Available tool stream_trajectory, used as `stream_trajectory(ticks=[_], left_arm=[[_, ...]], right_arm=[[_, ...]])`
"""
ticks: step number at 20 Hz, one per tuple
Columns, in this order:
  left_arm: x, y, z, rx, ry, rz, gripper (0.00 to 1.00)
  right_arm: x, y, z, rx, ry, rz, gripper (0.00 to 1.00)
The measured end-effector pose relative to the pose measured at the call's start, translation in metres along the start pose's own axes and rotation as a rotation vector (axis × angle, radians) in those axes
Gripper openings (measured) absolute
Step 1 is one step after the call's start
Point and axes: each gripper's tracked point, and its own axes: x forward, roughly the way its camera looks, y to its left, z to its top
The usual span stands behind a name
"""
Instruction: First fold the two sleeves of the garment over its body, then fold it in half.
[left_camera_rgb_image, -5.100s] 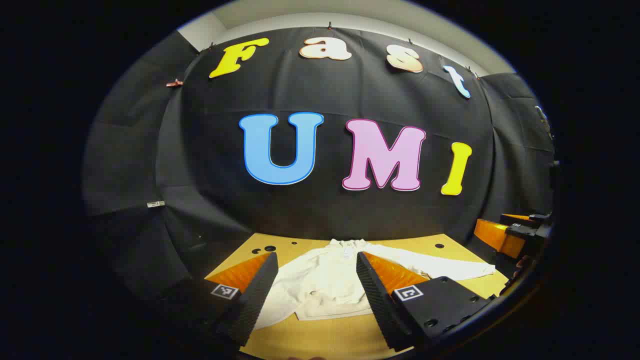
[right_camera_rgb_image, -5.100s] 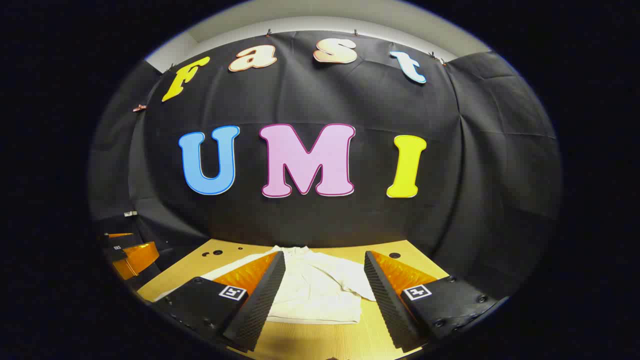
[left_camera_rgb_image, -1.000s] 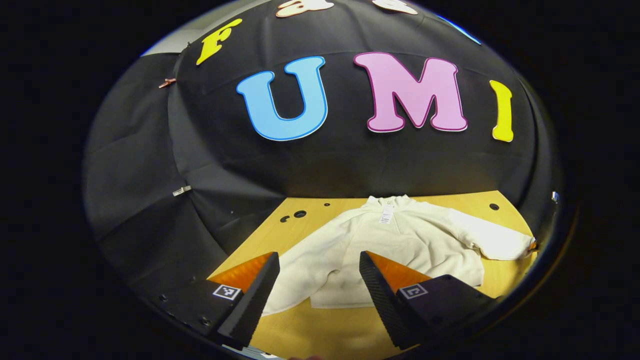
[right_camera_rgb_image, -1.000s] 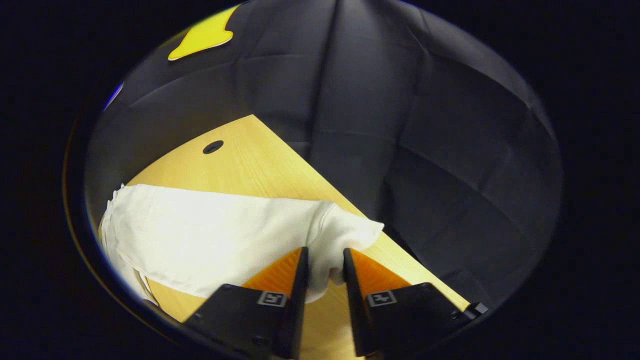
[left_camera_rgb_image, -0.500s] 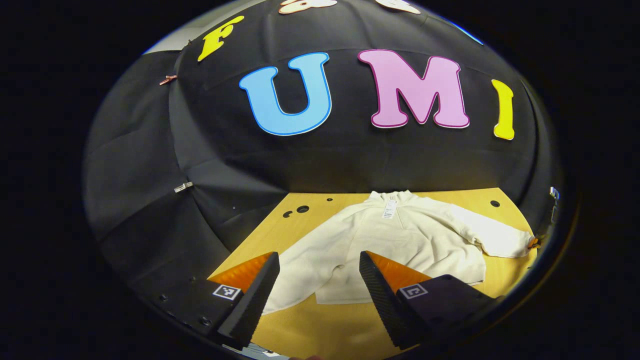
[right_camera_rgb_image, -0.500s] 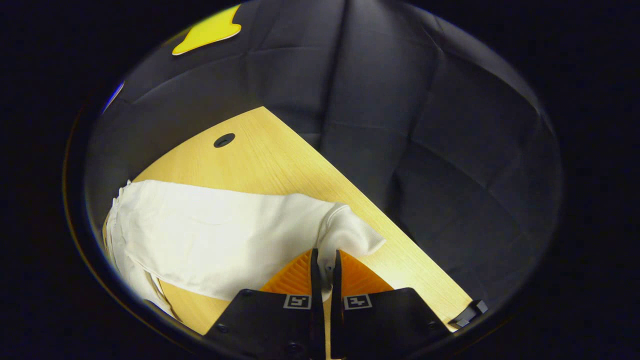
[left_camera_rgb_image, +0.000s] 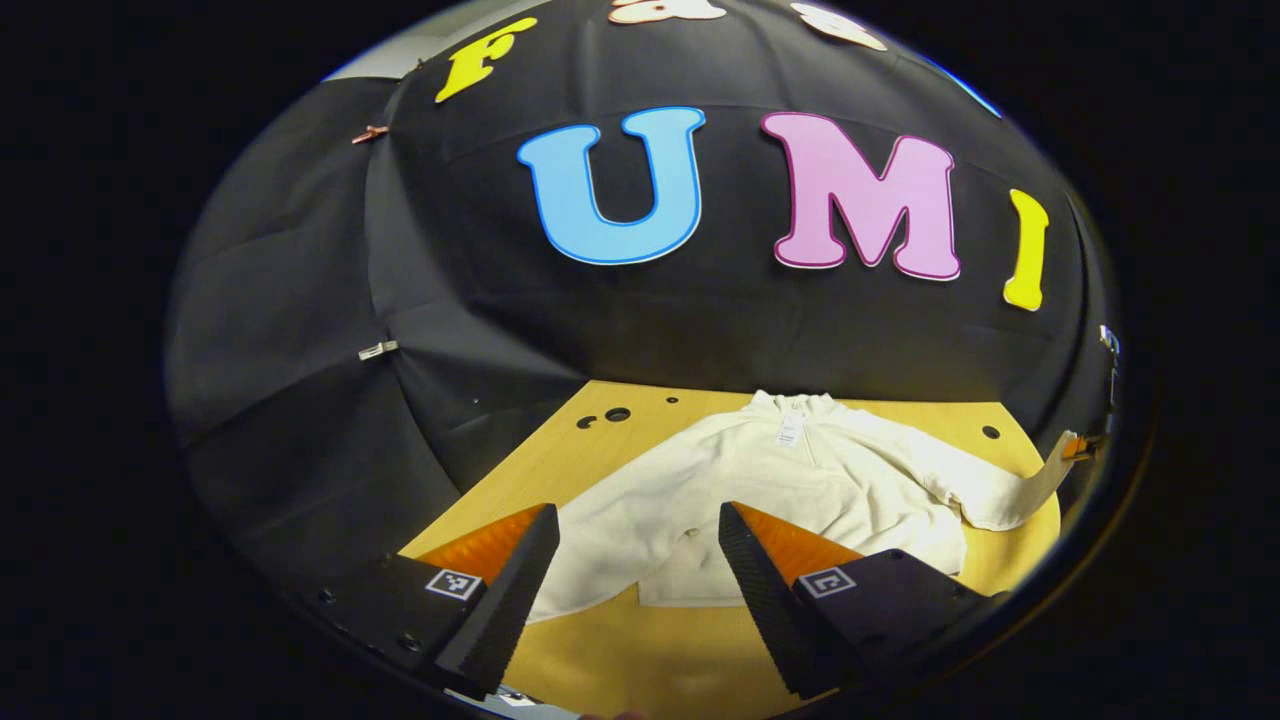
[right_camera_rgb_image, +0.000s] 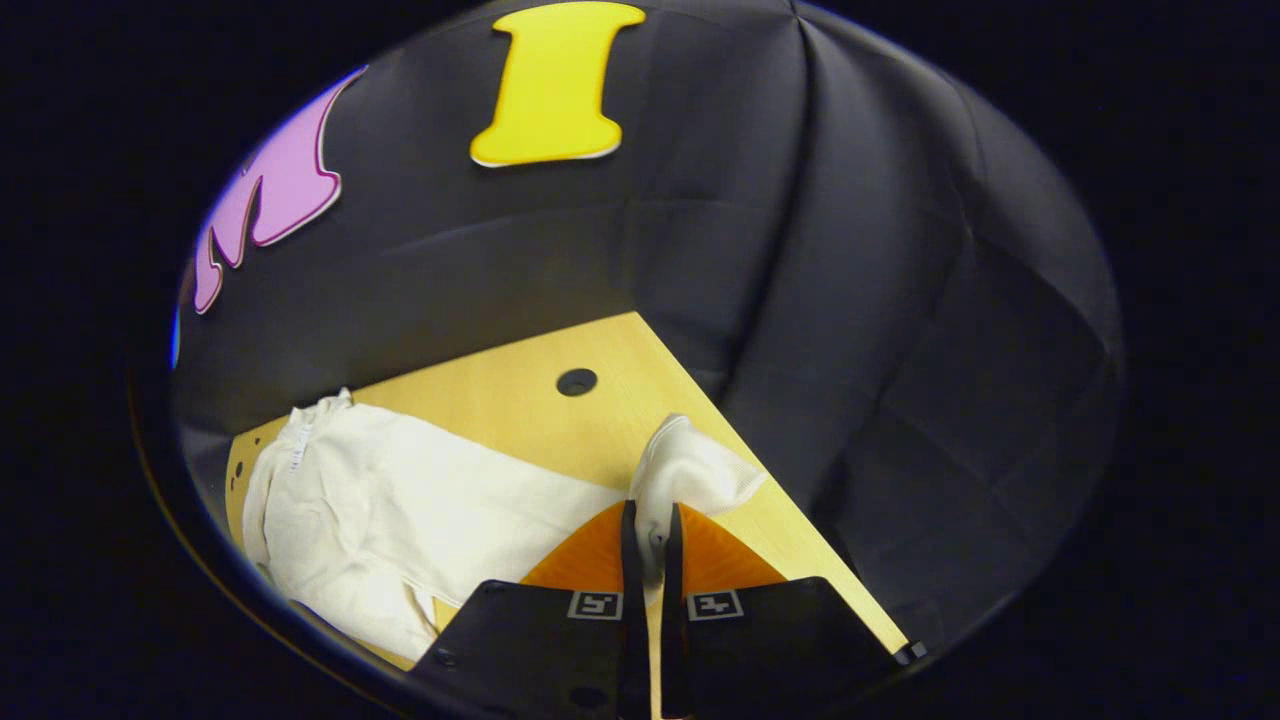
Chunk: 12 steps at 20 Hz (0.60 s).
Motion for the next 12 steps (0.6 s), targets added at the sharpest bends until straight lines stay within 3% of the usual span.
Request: stream_trajectory(ticks=[5,12], left_arm=[[-0.005,0.027,-0.013,-0.043,0.011,0.037,0.99],[-0.002,0.06,-0.029,-0.124,0.043,0.095,0.99]], right_arm=[[-0.015,0.097,0.05,-0.082,-0.085,0.155,0.08],[-0.029,0.256,0.076,-0.193,-0.108,0.36,0.08]])
